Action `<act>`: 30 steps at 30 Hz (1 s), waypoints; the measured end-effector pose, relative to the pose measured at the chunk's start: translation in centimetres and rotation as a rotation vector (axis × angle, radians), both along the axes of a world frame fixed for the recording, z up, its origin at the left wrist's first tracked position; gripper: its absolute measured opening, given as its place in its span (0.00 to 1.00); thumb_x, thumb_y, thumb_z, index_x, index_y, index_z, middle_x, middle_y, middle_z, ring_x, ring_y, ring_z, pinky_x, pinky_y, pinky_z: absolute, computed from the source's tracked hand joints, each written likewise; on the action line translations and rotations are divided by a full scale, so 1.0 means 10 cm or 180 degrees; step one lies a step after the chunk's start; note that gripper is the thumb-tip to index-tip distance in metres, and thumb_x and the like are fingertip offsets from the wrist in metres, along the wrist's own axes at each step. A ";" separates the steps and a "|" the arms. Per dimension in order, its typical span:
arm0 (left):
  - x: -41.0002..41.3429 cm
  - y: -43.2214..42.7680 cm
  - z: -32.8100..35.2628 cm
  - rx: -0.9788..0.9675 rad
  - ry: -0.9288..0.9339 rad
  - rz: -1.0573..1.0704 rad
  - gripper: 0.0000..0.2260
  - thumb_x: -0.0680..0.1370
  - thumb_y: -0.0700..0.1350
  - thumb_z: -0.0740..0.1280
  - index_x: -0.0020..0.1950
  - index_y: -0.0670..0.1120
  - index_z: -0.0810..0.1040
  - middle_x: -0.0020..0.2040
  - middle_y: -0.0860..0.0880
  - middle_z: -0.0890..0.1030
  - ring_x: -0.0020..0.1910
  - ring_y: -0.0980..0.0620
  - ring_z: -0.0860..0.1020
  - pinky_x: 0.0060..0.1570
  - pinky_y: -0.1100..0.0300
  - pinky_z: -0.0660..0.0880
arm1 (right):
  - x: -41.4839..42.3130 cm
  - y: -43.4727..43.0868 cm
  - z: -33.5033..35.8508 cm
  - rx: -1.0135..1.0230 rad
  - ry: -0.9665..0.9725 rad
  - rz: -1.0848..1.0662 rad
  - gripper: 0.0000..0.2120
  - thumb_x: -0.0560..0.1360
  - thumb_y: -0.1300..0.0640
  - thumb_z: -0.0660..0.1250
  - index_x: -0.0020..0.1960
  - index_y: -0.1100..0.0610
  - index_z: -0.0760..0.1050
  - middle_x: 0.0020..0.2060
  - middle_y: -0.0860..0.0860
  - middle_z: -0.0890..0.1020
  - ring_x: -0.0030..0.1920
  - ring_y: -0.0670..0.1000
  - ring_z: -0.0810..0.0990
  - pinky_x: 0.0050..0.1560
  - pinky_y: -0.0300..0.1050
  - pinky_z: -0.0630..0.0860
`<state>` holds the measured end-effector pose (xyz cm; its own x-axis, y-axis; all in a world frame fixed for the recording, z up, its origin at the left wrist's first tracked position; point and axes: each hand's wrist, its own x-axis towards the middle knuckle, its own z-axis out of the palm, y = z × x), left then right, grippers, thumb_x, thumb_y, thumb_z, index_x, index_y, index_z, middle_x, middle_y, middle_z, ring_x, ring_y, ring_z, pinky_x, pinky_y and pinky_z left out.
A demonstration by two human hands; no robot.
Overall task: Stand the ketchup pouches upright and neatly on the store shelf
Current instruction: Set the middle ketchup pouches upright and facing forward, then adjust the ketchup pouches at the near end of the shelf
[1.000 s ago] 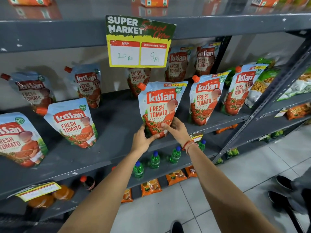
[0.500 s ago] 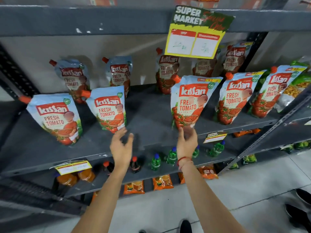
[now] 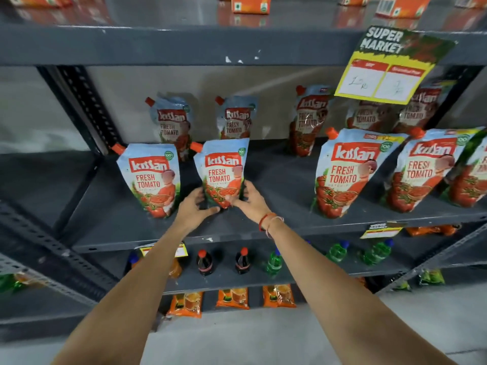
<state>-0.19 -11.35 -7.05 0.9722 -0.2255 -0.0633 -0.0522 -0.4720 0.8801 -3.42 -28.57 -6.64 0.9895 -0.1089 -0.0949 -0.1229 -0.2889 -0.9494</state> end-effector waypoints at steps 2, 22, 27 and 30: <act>0.01 -0.03 0.04 0.0114 -0.0069 0.0004 0.29 0.68 0.42 0.75 0.66 0.39 0.69 0.62 0.39 0.77 0.60 0.44 0.76 0.57 0.57 0.71 | 0.02 -0.05 -0.02 -0.0106 0.0004 -0.0007 0.24 0.73 0.51 0.69 0.65 0.56 0.67 0.59 0.52 0.78 0.61 0.52 0.75 0.59 0.43 0.70; -0.50 -0.31 -0.07 0.0047 -0.0320 0.0026 0.21 0.70 0.45 0.74 0.60 0.40 0.75 0.58 0.42 0.81 0.57 0.46 0.78 0.57 0.57 0.72 | -0.42 -0.41 -0.17 0.0009 -0.0151 0.0108 0.20 0.76 0.53 0.67 0.64 0.59 0.68 0.59 0.56 0.78 0.60 0.54 0.77 0.61 0.46 0.74; -0.50 -0.35 -0.06 0.0059 -0.0255 0.0071 0.21 0.70 0.45 0.74 0.60 0.40 0.75 0.58 0.41 0.81 0.58 0.45 0.78 0.58 0.54 0.72 | -0.44 -0.42 -0.18 -0.0006 -0.0153 0.0085 0.21 0.76 0.53 0.66 0.65 0.59 0.67 0.61 0.57 0.77 0.62 0.55 0.76 0.63 0.48 0.73; -0.52 -0.37 -0.03 0.0019 -0.0252 0.0023 0.21 0.70 0.44 0.73 0.61 0.40 0.75 0.59 0.41 0.80 0.59 0.45 0.77 0.57 0.58 0.71 | -0.46 -0.42 -0.16 0.0116 -0.0150 0.0006 0.24 0.75 0.53 0.67 0.67 0.58 0.65 0.62 0.56 0.76 0.62 0.53 0.75 0.64 0.48 0.72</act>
